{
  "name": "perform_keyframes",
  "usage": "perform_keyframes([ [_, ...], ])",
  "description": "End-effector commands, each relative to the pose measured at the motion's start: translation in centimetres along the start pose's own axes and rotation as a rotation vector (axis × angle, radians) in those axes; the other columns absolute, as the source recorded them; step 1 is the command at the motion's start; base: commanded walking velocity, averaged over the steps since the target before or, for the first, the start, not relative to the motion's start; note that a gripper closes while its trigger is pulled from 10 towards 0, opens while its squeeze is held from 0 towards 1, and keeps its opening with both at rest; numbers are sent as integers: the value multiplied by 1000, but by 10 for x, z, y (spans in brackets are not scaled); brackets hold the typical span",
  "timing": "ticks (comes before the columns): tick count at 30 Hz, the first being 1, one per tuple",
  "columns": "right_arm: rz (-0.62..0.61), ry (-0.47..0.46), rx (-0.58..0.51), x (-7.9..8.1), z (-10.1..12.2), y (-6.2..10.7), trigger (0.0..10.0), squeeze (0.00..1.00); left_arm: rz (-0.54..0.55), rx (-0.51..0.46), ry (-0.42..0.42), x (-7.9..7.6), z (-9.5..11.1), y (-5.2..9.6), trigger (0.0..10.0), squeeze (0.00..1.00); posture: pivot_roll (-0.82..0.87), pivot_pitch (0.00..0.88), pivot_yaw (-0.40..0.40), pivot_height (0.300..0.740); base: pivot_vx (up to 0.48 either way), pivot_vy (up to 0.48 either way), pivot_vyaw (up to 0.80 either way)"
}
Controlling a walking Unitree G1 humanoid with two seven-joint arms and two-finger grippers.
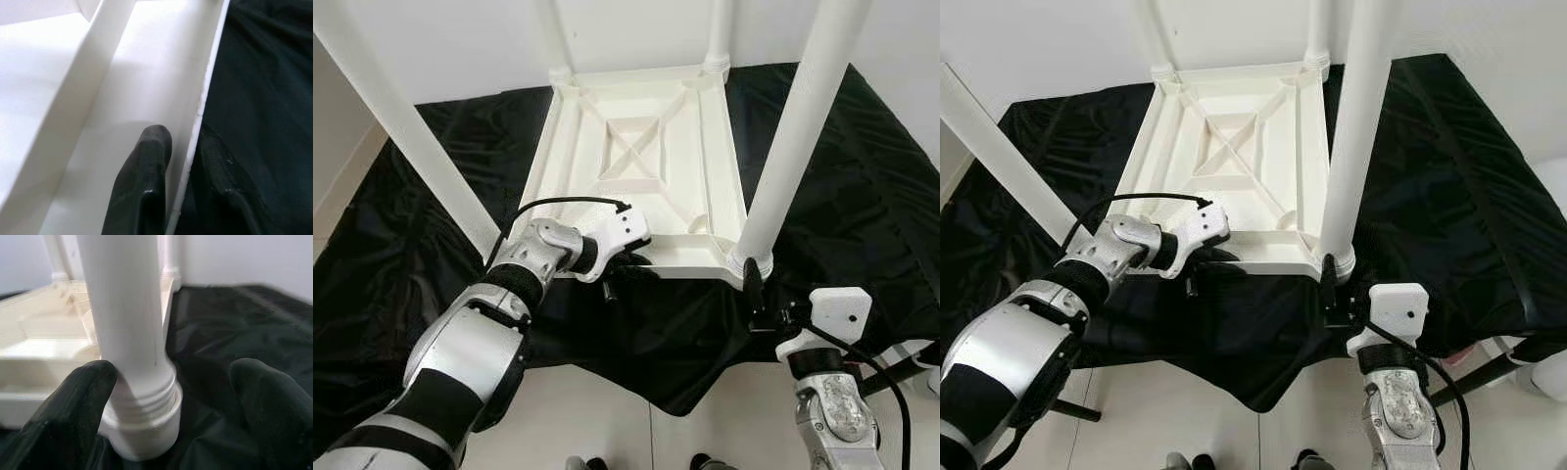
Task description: Building children table
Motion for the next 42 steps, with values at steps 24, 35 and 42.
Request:
perform_keyframes([
  [24, 134, 18, 131, -12, -30, -25, 10000, 0, -66, -203, -113, 2, 49, 22, 6196, 0, -156, 196, 133, 740, 0, 0, 0],
  [35, 120, 48, 47, -31, -9, -70, 10000, 0, -33, -288, -102, 10, 73, 39, 0, 0, -139, 181, 118, 740, 0, 0, 0],
  [42, 158, 23, 13, -32, 4, -80, 10000, 0, -8, -314, -114, 13, 83, 52, 0, 0, -130, 179, 108, 740, 0, 0, 0],
])
Point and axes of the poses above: a point about 5 cm out from each wrist's last joint towards the gripper, its own y axis pointing back from the gripper into the wrist, its own z axis along the axis of the wrist's last joint, x = y × z, the point moved 3 cm from there along -y, pointing out of the wrist towards the gripper, and after that the axes turned 6 degrees about -y, right-handed, at the moved point
